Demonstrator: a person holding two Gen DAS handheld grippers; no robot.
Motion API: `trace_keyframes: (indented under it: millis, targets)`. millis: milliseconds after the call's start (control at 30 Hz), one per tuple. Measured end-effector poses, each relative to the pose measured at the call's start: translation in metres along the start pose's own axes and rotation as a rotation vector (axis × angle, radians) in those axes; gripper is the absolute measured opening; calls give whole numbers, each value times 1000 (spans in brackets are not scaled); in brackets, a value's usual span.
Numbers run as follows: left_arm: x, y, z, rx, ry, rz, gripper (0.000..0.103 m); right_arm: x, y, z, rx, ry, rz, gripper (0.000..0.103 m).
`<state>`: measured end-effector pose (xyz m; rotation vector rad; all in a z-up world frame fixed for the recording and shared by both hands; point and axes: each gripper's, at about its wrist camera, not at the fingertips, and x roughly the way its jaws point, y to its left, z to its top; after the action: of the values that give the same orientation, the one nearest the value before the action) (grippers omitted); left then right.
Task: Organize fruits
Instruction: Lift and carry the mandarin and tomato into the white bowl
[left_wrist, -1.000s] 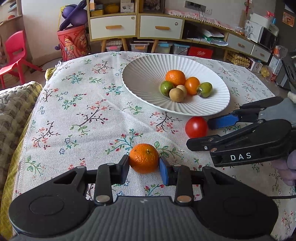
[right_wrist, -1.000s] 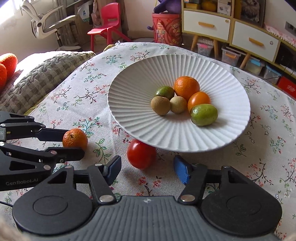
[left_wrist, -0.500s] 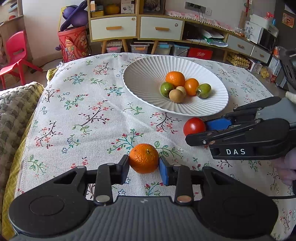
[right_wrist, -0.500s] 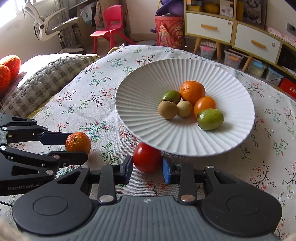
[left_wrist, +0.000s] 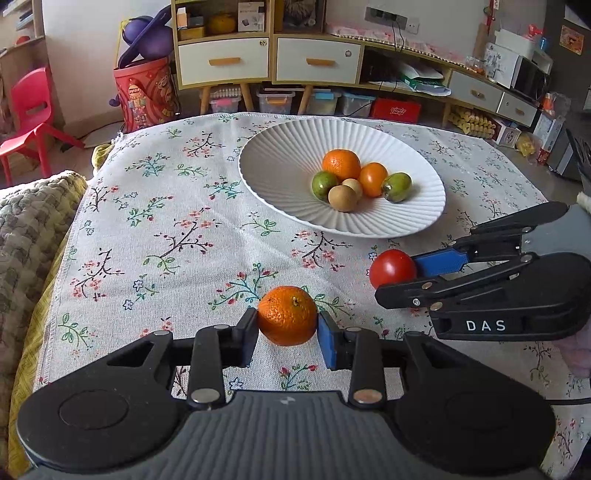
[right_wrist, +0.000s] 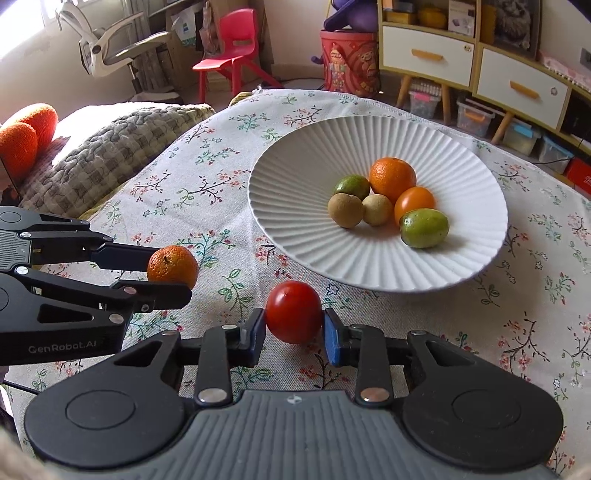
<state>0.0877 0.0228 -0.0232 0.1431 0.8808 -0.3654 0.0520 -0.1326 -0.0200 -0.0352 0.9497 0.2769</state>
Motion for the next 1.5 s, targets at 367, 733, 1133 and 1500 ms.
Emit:
trace_keyframes:
  millis: [367, 733, 1133, 1500]
  targets:
    - [-8, -12, 7, 10, -26, -13, 19, -23, -14, 0, 54, -48, 3, 30]
    - [-8, -27, 21, 20, -62, -37, 19, -28, -28, 6, 90, -94, -20, 30]
    - [11, -27, 46, 36, -121, -37, 19, -21, -41, 15, 118, -132, -28, 30]
    - [39, -28, 58, 76, -110, -10, 19, -4, -51, 25, 149, -130, -24, 30]
